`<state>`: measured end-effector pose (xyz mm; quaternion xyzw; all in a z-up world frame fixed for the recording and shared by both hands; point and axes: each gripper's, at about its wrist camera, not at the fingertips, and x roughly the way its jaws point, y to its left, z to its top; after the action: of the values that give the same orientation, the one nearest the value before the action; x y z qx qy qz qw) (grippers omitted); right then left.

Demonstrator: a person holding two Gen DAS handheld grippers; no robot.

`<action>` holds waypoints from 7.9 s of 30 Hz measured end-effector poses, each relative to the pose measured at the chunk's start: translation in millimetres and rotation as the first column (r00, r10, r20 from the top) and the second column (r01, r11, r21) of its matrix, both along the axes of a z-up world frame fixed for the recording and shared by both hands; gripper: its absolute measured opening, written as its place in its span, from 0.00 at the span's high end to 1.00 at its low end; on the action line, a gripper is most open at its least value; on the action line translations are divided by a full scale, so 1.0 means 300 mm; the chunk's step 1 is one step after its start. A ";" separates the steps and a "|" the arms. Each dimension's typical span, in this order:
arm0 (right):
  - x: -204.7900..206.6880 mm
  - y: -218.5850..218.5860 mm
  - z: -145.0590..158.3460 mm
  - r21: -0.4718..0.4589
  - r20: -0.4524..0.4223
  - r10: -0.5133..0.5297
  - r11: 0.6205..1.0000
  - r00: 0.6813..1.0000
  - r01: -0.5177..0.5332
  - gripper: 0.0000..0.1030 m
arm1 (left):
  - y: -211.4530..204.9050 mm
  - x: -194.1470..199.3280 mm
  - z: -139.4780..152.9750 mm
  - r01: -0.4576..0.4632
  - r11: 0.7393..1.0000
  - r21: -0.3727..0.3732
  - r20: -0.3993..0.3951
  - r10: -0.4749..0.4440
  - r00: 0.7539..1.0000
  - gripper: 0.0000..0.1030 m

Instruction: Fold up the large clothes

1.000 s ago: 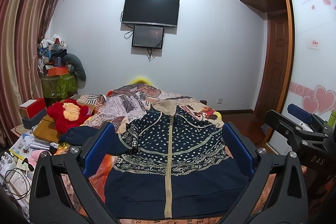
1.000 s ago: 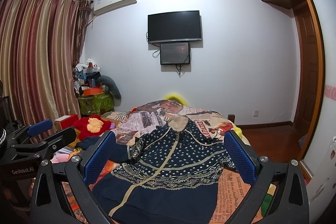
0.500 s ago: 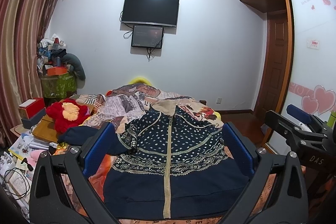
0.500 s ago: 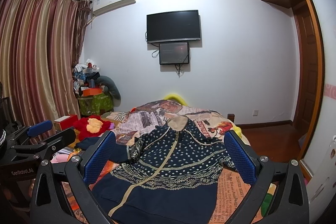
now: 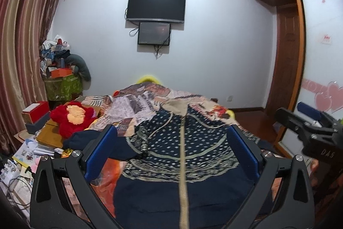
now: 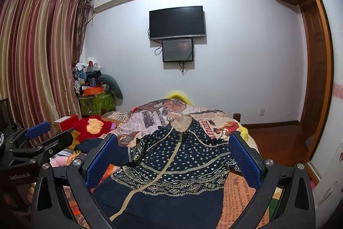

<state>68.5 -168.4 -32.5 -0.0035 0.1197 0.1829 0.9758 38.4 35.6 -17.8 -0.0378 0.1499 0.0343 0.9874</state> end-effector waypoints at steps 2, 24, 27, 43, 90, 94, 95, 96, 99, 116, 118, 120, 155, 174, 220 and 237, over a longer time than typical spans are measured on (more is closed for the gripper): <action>0.054 0.008 -0.009 -0.004 -0.009 0.003 1.000 1.000 -0.003 0.00 | 0.038 0.048 -0.010 -0.017 1.000 0.013 -0.023 0.017 1.000 0.00; 0.867 0.196 -0.180 -0.134 -0.324 0.051 0.986 0.945 -0.099 0.00 | 0.803 0.722 -0.398 -0.335 0.931 -0.146 -0.567 0.199 0.799 0.05; 0.950 0.226 -0.223 -0.179 -0.348 0.047 0.977 0.936 -0.116 0.01 | 0.894 0.748 -0.517 -0.410 0.889 -0.206 -0.643 0.192 0.741 0.08; 1.183 0.308 -0.475 -0.218 -0.478 0.062 0.958 0.876 -0.186 0.06 | 1.077 0.797 -0.735 -0.576 0.727 -0.373 -0.718 0.167 0.675 0.44; 1.062 -0.223 -0.441 -0.224 -0.559 -0.067 0.972 0.826 -0.072 0.06 | -0.386 1.295 -0.553 0.377 0.918 -0.122 -0.665 -0.357 0.656 0.97; 1.078 -0.218 -0.483 -0.224 -0.582 -0.074 0.972 0.810 -0.072 0.06 | -0.415 1.255 -0.555 0.433 0.899 -0.066 -0.674 -0.360 0.645 0.86; 1.084 -0.213 -0.491 -0.223 -0.587 -0.073 0.972 0.807 -0.074 0.06 | -0.417 1.243 -0.548 0.443 0.895 -0.057 -0.677 -0.361 0.641 0.79; 1.090 -0.207 -0.495 -0.221 -0.590 -0.071 0.972 0.804 -0.076 0.06 | -0.413 1.233 -0.539 0.449 0.892 -0.060 -0.680 -0.365 0.636 0.68; 1.098 -0.181 -0.491 -0.211 -0.591 -0.056 0.974 0.805 -0.087 0.06 | -0.357 1.203 -0.498 0.449 0.890 -0.085 -0.669 -0.385 0.635 0.49; 1.092 0.225 -0.575 -0.258 -0.625 0.096 0.911 0.775 -0.322 0.10 | 0.424 0.989 -0.697 0.072 0.996 0.061 -0.758 -0.001 0.653 0.34; 1.084 0.270 -0.621 -0.297 -0.633 0.088 0.890 0.769 -0.346 0.14 | 0.482 0.989 -0.765 0.043 0.998 0.050 -0.779 0.012 0.627 0.34; 1.081 0.315 -0.673 -0.342 -0.643 0.071 0.864 0.763 -0.369 0.20 | 0.517 0.993 -0.818 0.038 0.999 0.034 -0.788 0.003 0.616 0.35; 1.165 0.003 -0.554 -0.256 -0.555 -0.129 0.967 0.822 -0.021 0.86 | 0.514 1.029 -0.826 -0.056 0.997 0.059 -0.734 0.082 0.675 0.95; 1.111 -0.262 -0.571 -0.200 -0.648 -0.196 0.976 0.736 0.083 0.43 | 0.499 1.033 -0.761 -0.059 0.994 0.088 -0.729 0.104 0.676 0.91; 1.024 -0.983 -0.866 0.251 -0.864 -0.115 0.745 0.490 0.618 0.53 | -0.205 1.324 -0.774 0.222 0.974 -0.042 -0.744 -0.179 0.644 0.21; 1.057 -0.867 -0.473 0.256 -0.644 -0.210 0.847 0.735 0.466 0.92 | -0.195 1.260 -0.630 0.248 0.969 0.014 -0.677 -0.173 0.716 0.21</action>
<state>385.5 -428.5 -174.5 0.2760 0.3770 0.0105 0.8841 416.4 -22.9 -206.8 0.0456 0.4961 -0.0592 0.8651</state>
